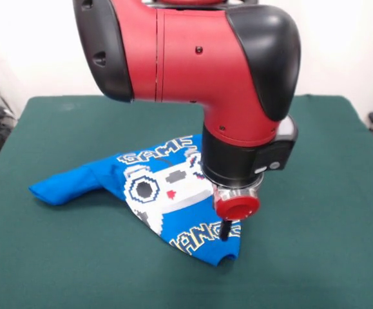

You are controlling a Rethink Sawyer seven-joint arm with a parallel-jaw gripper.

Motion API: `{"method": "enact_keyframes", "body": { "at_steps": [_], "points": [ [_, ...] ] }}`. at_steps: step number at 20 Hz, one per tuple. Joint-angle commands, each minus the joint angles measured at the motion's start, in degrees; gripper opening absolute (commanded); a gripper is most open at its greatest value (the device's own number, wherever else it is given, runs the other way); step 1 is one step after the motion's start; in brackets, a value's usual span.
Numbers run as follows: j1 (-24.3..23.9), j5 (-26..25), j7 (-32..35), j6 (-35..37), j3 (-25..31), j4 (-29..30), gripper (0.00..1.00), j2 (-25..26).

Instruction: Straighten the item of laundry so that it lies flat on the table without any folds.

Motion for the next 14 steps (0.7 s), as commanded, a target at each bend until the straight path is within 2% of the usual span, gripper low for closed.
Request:
{"method": "enact_keyframes", "body": {
  "at_steps": [1, 6, 14],
  "points": [
    [1.2, -3.42, -19.35, 0.87, 2.63, 6.07, 1.0, 2.05],
    [0.85, -5.78, -18.99, -2.53, 2.35, 5.38, 1.0, 4.84],
    [0.13, -8.68, -17.79, -4.76, 2.35, 6.2, 1.0, 6.05]
  ]
}}
